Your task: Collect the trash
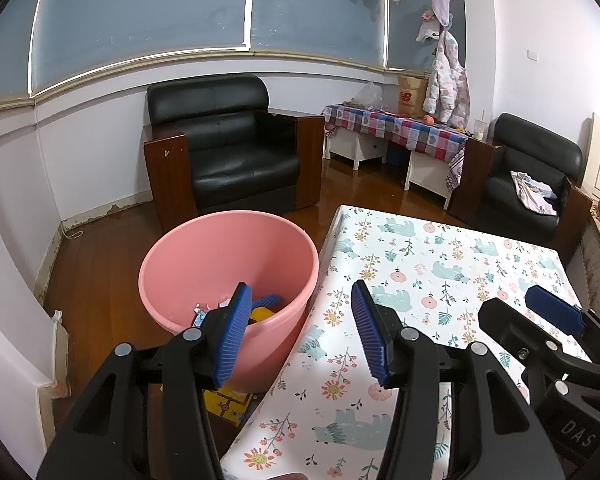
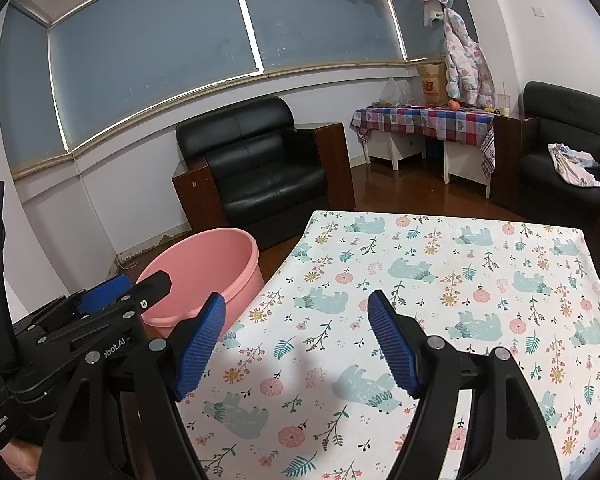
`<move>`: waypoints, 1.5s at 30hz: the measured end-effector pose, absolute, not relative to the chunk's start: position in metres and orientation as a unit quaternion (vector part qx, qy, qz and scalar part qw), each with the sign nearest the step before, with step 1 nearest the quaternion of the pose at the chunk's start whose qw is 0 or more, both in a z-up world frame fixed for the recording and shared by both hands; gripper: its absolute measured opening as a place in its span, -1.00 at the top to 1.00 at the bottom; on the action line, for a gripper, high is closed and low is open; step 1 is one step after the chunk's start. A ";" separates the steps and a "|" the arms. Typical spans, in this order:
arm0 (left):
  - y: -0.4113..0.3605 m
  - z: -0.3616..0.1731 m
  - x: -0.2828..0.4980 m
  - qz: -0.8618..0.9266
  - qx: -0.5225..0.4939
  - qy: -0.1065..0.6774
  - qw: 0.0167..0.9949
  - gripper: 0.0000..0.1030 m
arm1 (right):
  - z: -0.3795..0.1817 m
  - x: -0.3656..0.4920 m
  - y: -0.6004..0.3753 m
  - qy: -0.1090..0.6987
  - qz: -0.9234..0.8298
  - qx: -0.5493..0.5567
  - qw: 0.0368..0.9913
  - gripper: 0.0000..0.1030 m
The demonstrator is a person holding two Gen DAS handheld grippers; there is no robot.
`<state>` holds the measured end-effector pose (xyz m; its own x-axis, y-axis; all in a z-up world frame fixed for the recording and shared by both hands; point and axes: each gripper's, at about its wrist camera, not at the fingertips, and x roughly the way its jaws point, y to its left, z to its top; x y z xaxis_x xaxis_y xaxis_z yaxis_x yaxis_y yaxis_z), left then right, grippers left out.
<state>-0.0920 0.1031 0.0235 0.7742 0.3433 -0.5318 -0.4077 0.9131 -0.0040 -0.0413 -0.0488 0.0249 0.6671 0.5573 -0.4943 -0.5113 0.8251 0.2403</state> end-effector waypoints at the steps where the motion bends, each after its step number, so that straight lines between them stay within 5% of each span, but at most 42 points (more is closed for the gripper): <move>1: 0.103 0.024 -0.092 0.200 -0.060 0.270 0.940 -0.02 | 0.025 -0.042 -0.049 0.284 0.293 0.041 0.912 -0.41; 45: 0.099 0.030 -0.094 0.197 -0.049 0.267 0.942 -0.02 | 0.025 -0.043 -0.048 0.286 0.293 0.039 0.911 -0.41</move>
